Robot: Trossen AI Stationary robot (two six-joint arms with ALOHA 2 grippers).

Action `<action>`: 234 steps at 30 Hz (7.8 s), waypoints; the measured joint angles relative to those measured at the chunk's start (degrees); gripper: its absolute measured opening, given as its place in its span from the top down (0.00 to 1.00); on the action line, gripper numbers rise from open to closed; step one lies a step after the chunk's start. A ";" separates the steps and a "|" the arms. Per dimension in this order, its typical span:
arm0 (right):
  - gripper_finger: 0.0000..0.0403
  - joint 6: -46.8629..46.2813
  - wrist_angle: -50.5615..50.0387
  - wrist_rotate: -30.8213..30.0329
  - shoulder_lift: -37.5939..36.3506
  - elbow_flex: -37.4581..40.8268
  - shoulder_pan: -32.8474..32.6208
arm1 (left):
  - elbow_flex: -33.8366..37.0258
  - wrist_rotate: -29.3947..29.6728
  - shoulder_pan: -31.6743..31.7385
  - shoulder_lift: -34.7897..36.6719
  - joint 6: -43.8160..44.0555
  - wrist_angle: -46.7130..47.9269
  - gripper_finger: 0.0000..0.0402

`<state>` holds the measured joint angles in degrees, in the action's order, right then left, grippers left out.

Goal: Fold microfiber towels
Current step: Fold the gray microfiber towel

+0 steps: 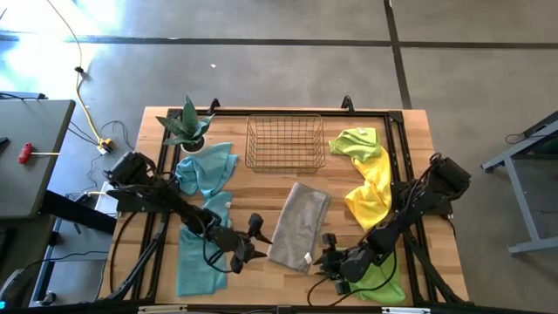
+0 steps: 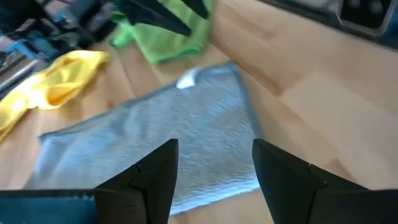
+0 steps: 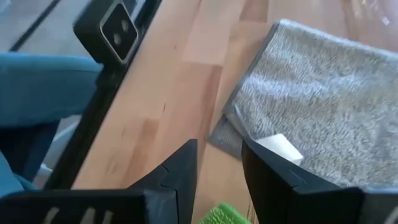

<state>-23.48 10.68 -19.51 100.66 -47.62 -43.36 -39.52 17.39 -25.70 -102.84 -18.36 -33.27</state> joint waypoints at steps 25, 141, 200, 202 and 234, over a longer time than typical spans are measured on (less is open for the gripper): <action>0.70 4.47 7.38 -0.27 3.62 -0.11 -0.09 | -6.56 0.14 -1.55 -7.96 2.95 3.39 0.51; 1.00 -0.50 -16.27 -8.25 8.38 -17.28 6.21 | -6.54 5.25 -4.25 -8.07 -19.73 7.74 0.51; 1.00 -2.06 -22.49 -19.47 4.79 -20.70 5.94 | -13.14 18.99 -3.72 -8.20 39.10 16.13 0.83; 1.00 -3.96 -22.47 -19.43 4.79 -20.70 5.22 | -13.16 15.77 -3.91 -8.20 38.75 16.13 0.94; 1.00 -27.15 -52.13 -25.16 5.58 -20.69 5.50 | -34.42 15.24 7.76 -9.16 17.45 51.10 0.98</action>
<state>-50.63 -41.45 -44.67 106.24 -68.30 -37.85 -73.94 32.63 -17.94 -112.00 -0.91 17.83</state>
